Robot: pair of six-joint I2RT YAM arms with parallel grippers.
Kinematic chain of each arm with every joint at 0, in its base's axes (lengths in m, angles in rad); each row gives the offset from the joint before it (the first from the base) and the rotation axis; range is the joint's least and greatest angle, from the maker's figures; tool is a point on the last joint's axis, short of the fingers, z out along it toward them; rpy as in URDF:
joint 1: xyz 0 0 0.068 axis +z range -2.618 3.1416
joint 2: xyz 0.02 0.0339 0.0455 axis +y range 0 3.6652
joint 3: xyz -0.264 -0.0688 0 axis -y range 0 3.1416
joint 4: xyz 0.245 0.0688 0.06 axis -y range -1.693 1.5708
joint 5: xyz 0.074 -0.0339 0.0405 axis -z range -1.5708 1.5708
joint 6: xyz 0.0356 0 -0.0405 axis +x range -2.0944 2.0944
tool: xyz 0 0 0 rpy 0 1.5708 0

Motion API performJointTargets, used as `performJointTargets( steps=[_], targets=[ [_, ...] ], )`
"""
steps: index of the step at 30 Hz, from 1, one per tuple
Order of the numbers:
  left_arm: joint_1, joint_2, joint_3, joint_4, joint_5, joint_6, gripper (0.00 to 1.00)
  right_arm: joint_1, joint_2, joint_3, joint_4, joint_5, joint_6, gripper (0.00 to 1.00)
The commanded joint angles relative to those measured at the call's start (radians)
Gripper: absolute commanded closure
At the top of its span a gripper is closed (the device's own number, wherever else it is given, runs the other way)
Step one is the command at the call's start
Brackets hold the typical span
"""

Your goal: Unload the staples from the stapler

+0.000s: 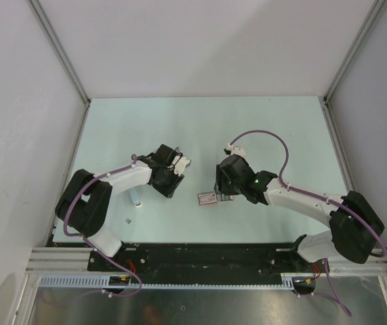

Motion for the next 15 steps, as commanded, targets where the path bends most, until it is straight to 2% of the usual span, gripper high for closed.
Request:
performJointTargets(
  steps=[1,7,15],
  targets=[
    [-0.01,0.033,0.03,0.002,0.026,-0.005,0.57,-0.004,-0.018,-0.002,0.034,-0.004,0.013,0.47],
    [-0.01,0.042,0.038,0.004,0.035,-0.002,0.59,-0.007,-0.021,-0.002,0.032,-0.006,0.01,0.48],
    [-0.01,0.046,0.026,0.002,0.048,0.004,0.79,-0.008,-0.019,-0.002,0.034,-0.009,0.01,0.5]
  ],
)
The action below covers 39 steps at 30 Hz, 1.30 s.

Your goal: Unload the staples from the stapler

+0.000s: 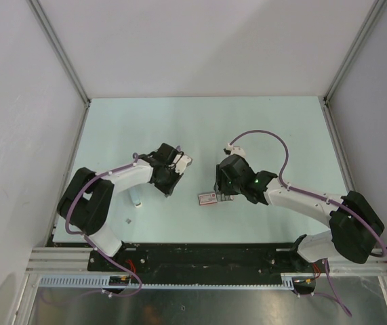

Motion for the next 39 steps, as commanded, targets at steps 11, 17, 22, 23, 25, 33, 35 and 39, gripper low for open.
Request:
performJointTargets(
  steps=[11,17,22,23,25,33,35,39],
  targets=[
    [-0.008,-0.095,0.109,-0.055,0.123,0.027,1.0,-0.005,-0.075,0.003,0.079,-0.026,-0.01,0.51],
    [0.028,-0.215,0.343,-0.108,0.383,-0.038,1.0,-0.005,-0.178,0.01,0.205,-0.146,-0.049,0.49],
    [0.148,-0.24,0.454,0.015,0.803,-0.327,1.0,-0.01,-0.258,0.012,0.349,-0.292,-0.028,0.45],
    [0.165,-0.239,0.457,0.061,0.865,-0.398,1.0,-0.01,-0.274,0.013,0.378,-0.312,-0.021,0.44],
    [0.191,-0.236,0.451,0.147,0.959,-0.525,1.0,-0.012,-0.302,0.013,0.431,-0.339,-0.004,0.44],
    [0.205,-0.279,0.331,0.395,1.092,-0.818,1.0,-0.016,-0.334,0.013,0.623,-0.377,0.074,0.42],
    [0.205,-0.295,0.308,0.443,1.113,-0.857,1.0,-0.016,-0.321,0.013,0.661,-0.384,0.088,0.42],
    [0.204,-0.321,0.278,0.51,1.14,-0.913,1.0,-0.02,-0.296,0.013,0.714,-0.395,0.108,0.42]
  ],
)
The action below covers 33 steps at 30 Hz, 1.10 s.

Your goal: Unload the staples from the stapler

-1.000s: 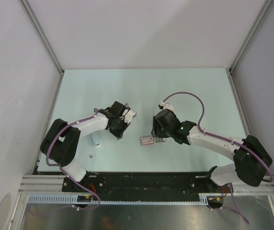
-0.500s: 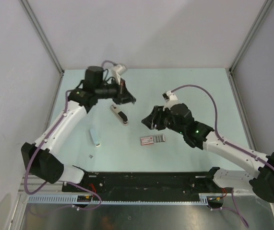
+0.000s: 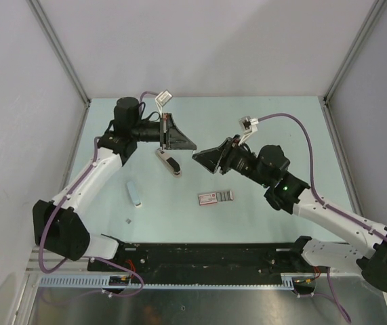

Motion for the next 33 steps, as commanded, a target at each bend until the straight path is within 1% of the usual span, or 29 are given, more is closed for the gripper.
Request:
performJointTargets(
  steps=[1,4,12,19,26,33],
  targets=[
    [0.0,-0.076,-0.024,0.176,0.093,-0.142,1.0,-0.007,0.022,0.013,0.132,-0.033,0.041,0.42],
    [-0.002,-0.086,-0.058,0.269,0.106,-0.223,1.0,-0.011,0.028,0.013,0.143,-0.039,0.045,0.42],
    [-0.012,-0.086,-0.073,0.312,0.12,-0.259,1.0,-0.019,0.038,0.013,0.165,-0.049,0.065,0.45],
    [-0.018,-0.09,-0.085,0.335,0.122,-0.273,1.0,-0.032,0.073,0.013,0.227,-0.087,0.115,0.55],
    [-0.017,-0.104,-0.106,0.349,0.116,-0.28,1.0,-0.036,0.087,0.012,0.248,-0.107,0.143,0.65],
    [-0.017,-0.102,-0.105,0.354,0.114,-0.282,1.0,-0.031,0.08,0.012,0.222,-0.116,0.15,0.68]
  ],
)
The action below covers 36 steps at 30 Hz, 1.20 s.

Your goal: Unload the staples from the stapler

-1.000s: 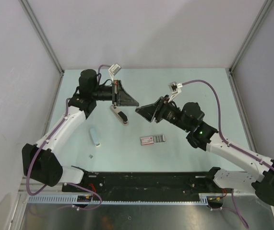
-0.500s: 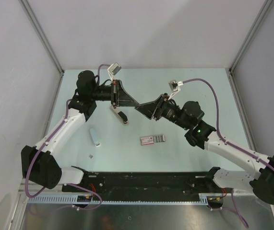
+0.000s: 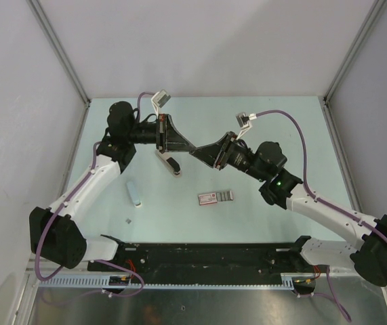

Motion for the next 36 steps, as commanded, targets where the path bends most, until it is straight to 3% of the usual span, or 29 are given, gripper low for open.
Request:
performJointTargets(
  steps=[1,21,36],
  targets=[
    [-0.005,-0.033,-0.002,0.039,0.018,-0.016,1.0,0.002,-0.008,0.012,0.033,-0.009,0.009,0.68],
    [0.005,-0.03,-0.003,0.04,-0.001,-0.012,1.0,0.022,-0.032,-0.02,0.03,0.002,0.012,0.58],
    [0.009,-0.04,-0.015,0.042,-0.002,-0.014,1.0,0.012,-0.045,-0.042,0.057,0.021,0.021,0.62]
  ],
)
